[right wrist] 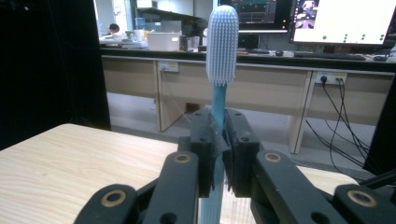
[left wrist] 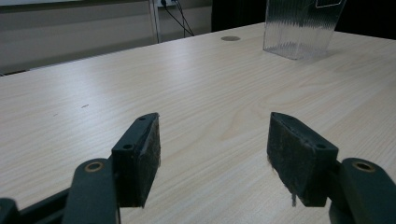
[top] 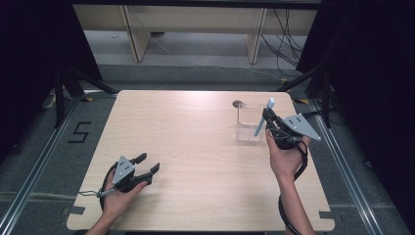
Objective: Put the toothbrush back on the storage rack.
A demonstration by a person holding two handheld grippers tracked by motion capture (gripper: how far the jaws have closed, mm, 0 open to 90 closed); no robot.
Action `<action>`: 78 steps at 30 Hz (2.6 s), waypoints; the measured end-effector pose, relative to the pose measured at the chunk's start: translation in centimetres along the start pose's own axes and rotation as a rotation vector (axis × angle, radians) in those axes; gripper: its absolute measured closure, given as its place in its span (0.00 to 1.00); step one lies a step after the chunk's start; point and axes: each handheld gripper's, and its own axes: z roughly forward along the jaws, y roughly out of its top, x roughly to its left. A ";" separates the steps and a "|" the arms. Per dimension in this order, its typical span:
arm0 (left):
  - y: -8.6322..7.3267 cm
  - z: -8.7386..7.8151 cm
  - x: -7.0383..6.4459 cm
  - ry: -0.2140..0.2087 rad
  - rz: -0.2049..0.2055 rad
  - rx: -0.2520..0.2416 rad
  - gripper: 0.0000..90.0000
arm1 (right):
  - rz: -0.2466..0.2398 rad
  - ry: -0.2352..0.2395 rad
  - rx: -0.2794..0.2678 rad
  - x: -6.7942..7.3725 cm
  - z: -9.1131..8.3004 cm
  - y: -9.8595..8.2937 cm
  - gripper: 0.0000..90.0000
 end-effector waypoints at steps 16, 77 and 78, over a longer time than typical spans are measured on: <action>0.0 0.0 -0.1 0.000 0.001 0.001 0.39 | -0.002 -0.032 -0.018 -1.0 0.2 0.8 0.93; 0.0 0.0 0.0 -0.003 -0.013 -0.003 0.38 | 0.014 -0.119 -0.011 -3.8 3.2 0.3 0.93; 0.0 0.1 0.0 -0.002 -0.014 -0.003 0.38 | 0.014 -0.119 -0.011 -3.8 3.2 0.3 0.93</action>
